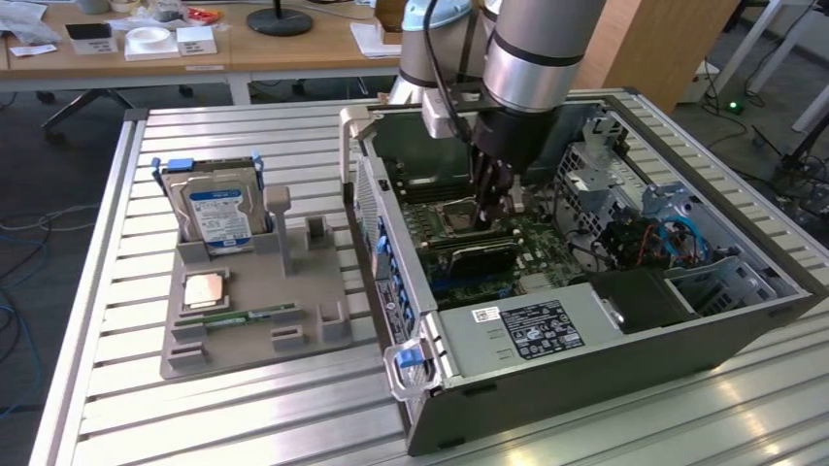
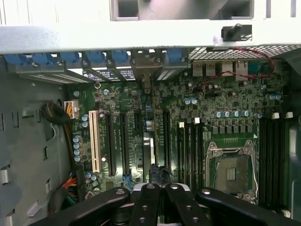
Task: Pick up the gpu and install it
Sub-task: 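Press down on the gpu until it lock into place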
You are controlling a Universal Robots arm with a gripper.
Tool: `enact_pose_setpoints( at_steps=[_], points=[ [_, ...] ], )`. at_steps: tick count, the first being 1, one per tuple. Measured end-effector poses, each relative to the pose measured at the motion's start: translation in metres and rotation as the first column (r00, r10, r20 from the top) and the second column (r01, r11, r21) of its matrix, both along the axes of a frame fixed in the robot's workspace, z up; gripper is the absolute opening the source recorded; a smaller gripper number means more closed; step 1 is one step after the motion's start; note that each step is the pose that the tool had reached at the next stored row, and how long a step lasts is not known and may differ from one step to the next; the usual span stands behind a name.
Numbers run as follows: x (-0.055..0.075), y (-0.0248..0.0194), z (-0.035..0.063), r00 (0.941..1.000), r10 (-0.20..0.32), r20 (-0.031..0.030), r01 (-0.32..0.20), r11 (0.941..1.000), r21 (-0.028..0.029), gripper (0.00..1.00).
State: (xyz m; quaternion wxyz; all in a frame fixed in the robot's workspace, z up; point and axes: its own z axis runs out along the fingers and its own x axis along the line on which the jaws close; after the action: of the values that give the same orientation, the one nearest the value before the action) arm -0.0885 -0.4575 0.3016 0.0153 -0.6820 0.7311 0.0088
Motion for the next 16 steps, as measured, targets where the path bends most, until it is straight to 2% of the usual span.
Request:
enact_pose_setpoints(
  at_steps=[5, 13, 16],
  points=[
    [0.0, 0.0, -0.0003, 1.0, 0.0, 0.0, 0.0, 1.0, -0.0003, 0.11],
    [-0.001, 0.0001, -0.0139, 1.0, 0.0, 0.0001, 0.0, 1.0, -0.0002, 0.11],
    [-0.001, 0.0001, -0.015, 1.0, 0.0, 0.0, 0.0, 1.0, -0.0004, 0.11]
  ],
)
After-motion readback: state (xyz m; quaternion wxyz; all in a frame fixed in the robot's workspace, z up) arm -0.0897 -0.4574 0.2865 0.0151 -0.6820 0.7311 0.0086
